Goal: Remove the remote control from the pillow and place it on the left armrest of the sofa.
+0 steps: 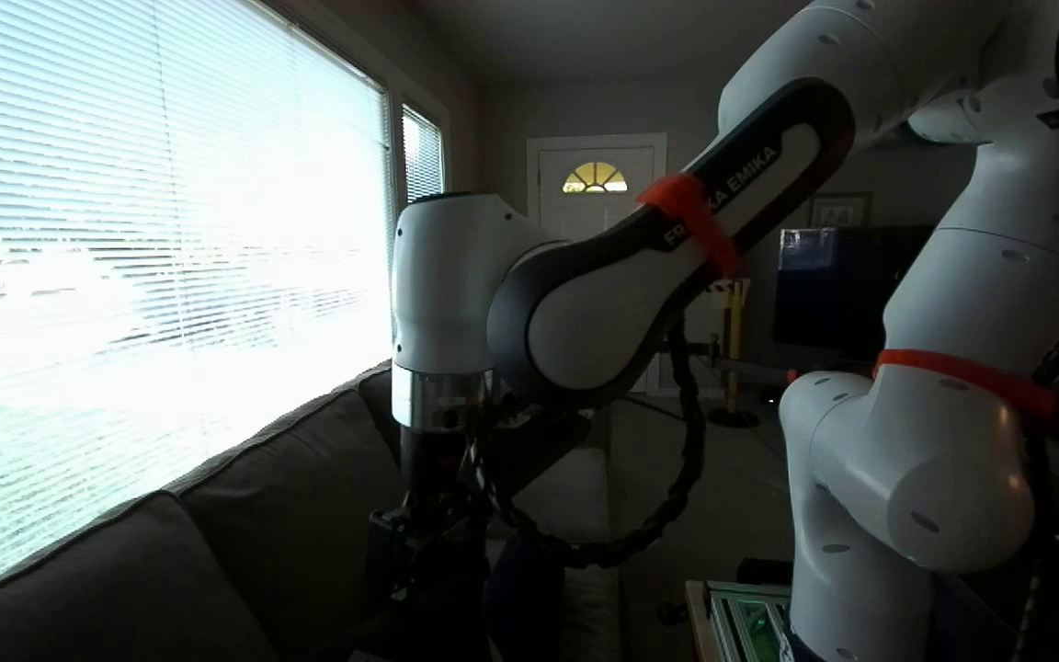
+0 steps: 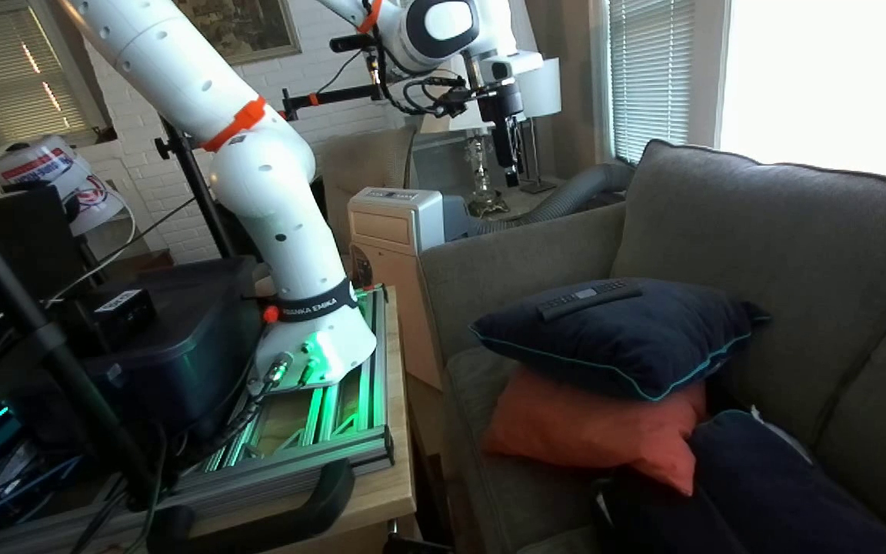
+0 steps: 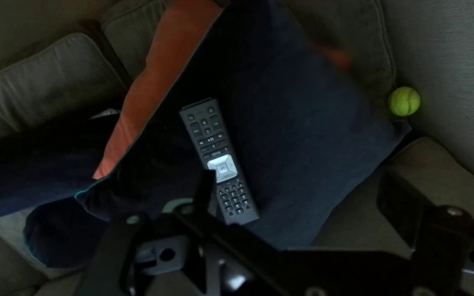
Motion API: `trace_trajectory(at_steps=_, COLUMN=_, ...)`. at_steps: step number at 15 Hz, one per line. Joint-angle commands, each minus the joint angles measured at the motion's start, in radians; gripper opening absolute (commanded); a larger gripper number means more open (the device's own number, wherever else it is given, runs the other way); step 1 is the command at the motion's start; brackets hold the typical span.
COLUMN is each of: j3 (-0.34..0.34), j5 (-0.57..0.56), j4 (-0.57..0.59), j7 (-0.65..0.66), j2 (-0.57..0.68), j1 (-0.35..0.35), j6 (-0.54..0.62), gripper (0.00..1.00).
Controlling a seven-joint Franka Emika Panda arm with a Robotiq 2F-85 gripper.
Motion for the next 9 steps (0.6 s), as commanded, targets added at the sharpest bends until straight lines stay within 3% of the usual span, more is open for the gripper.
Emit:
trace_trajectory(at_steps=1, j3=-0.028, j5=0.041, j4=-0.07, j7=-0.102, j2=0.012, j1=0.039, j6=0.166, gripper=1.0)
trace_trajectory(at_steps=6, j3=-0.078, j5=0.047, j4=-0.064, j7=-0.31, j2=0.073, j1=0.068, j6=0.239, gripper=1.0)
trace_trajectory(at_steps=7, j3=-0.049, j5=0.04, j4=-0.064, j7=-0.237, j2=0.042, j1=0.049, j6=0.215, gripper=1.0)
trace_trajectory(at_steps=9, j3=-0.064, j5=0.038, j4=-0.063, j7=-0.283, j2=0.057, j1=0.051, j6=0.217, gripper=1.0)
